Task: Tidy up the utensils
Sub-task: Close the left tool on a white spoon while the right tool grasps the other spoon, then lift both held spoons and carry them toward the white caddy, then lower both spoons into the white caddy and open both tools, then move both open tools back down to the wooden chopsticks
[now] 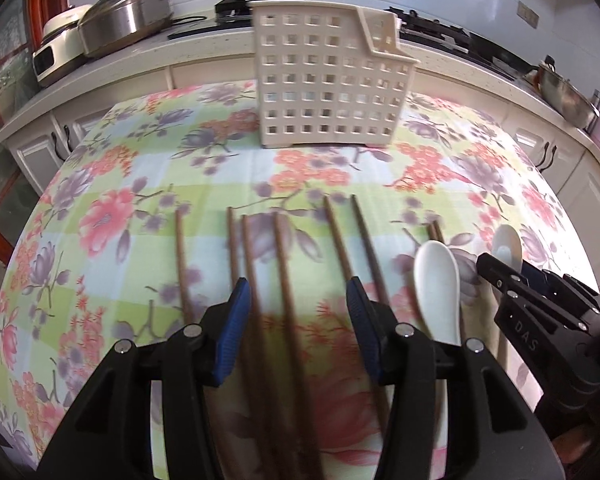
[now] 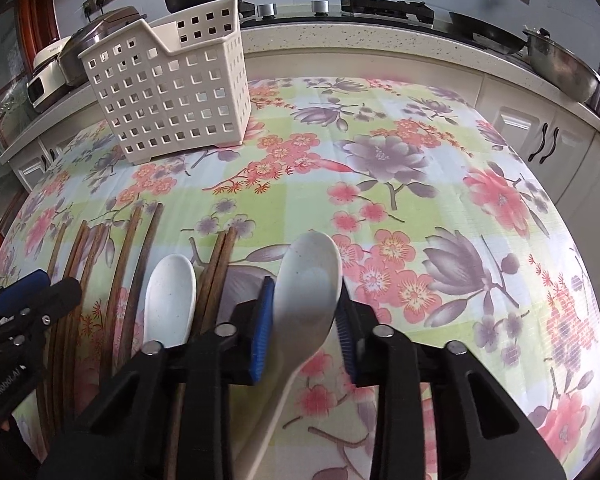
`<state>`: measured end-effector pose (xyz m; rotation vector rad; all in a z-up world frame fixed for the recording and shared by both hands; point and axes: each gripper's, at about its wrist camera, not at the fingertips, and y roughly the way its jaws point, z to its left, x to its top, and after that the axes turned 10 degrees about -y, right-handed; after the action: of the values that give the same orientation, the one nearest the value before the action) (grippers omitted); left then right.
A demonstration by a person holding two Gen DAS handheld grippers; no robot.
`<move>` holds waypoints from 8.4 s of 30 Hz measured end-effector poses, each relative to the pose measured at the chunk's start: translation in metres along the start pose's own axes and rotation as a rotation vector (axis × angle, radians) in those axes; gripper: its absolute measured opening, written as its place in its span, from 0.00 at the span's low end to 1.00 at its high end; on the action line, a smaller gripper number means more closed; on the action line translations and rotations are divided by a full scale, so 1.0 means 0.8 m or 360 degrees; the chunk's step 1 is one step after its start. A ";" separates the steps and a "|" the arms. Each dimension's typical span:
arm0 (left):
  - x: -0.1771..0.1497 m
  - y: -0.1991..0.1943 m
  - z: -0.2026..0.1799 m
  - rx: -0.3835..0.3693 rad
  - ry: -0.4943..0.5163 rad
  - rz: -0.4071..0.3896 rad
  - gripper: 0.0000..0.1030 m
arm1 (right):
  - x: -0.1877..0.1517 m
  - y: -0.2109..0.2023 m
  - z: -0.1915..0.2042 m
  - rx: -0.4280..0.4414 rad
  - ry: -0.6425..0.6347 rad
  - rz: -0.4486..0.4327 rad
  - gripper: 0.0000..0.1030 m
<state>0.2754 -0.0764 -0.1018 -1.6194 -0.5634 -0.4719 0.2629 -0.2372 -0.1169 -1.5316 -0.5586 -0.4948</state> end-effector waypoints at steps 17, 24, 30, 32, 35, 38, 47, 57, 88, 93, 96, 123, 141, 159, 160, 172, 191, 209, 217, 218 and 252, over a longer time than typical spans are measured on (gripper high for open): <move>-0.002 0.026 -0.107 -0.0095 0.0231 0.0028 0.47 | -0.033 -0.038 -0.051 0.0059 0.0108 -0.0116 0.12; -0.006 0.048 -0.117 -0.0064 0.0256 0.0123 0.43 | -0.038 -0.042 -0.058 0.0074 0.0140 -0.0135 0.12; -0.009 0.038 -0.111 -0.0121 0.0272 0.0077 0.28 | -0.038 -0.046 -0.057 0.0079 0.0143 -0.0152 0.12; -0.009 0.028 -0.105 -0.0161 0.0256 0.0046 0.26 | -0.038 -0.050 -0.056 0.0086 0.0146 -0.0166 0.12; -0.007 0.009 -0.092 -0.0246 0.0210 0.0000 0.25 | -0.037 -0.056 -0.053 0.0105 0.0140 -0.0196 0.12; -0.004 -0.009 -0.080 -0.0302 0.0171 -0.0040 0.23 | -0.035 -0.063 -0.048 0.0127 0.0129 -0.0232 0.12; -0.002 -0.064 -0.062 -0.0381 0.0151 -0.0206 0.00 | -0.027 -0.094 -0.023 0.0117 0.0038 -0.0327 0.12; -0.012 -0.055 -0.068 -0.0348 0.0203 -0.0155 0.59 | -0.030 -0.106 -0.025 0.0075 0.0048 -0.0330 0.12; -0.008 -0.049 -0.062 -0.0295 0.0189 -0.0272 0.33 | -0.026 -0.100 -0.024 0.0151 0.0055 -0.0361 0.12; -0.002 -0.074 -0.053 -0.0305 0.0181 -0.0352 0.32 | -0.012 -0.111 -0.009 0.0150 -0.0003 -0.0422 0.12; -0.002 -0.079 -0.049 -0.0309 0.0172 -0.0362 0.32 | -0.007 -0.116 0.000 0.0156 -0.0030 -0.0448 0.12; 0.041 -0.101 -0.018 -0.0379 0.0141 -0.0437 0.10 | 0.055 -0.115 0.028 0.0087 -0.0140 -0.0620 0.12; 0.075 -0.111 -0.010 -0.0434 0.0120 -0.0466 0.09 | 0.094 -0.092 0.037 0.0074 -0.0194 -0.0722 0.12; 0.154 -0.131 -0.014 -0.0488 0.0139 -0.0496 0.09 | 0.167 -0.070 0.017 0.0058 -0.0185 -0.0828 0.12; 0.160 -0.134 -0.015 -0.0489 0.0142 -0.0503 0.09 | 0.173 -0.067 0.016 0.0051 -0.0184 -0.0828 0.12; 0.232 -0.174 -0.027 -0.0496 0.0161 -0.0605 0.10 | 0.229 -0.053 0.012 0.0008 -0.0187 -0.0829 0.12; 0.337 -0.106 -0.029 -0.0480 0.0048 -0.0668 0.09 | 0.310 0.006 0.018 -0.0049 -0.0206 -0.0930 0.12; 0.323 -0.024 -0.002 -0.0444 -0.0006 -0.0539 0.10 | 0.300 0.049 0.028 0.0033 -0.0201 -0.0927 0.36; 0.316 -0.036 0.005 -0.0432 -0.0036 -0.0546 0.18 | 0.286 0.027 0.017 0.0034 -0.0167 -0.0935 0.48; 0.314 -0.039 0.006 -0.0427 -0.0042 -0.0547 0.32 | 0.284 0.023 0.015 0.0032 -0.0165 -0.0937 0.48; 0.022 -0.042 0.118 0.0088 -0.0098 -0.0251 0.95 | -0.008 -0.076 0.024 0.0057 -0.0128 -0.0320 0.56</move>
<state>0.2672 0.0219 -0.0761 -1.5476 -0.7483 -0.5200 0.2190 -0.2179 -0.0739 -1.4735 -0.7850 -0.5749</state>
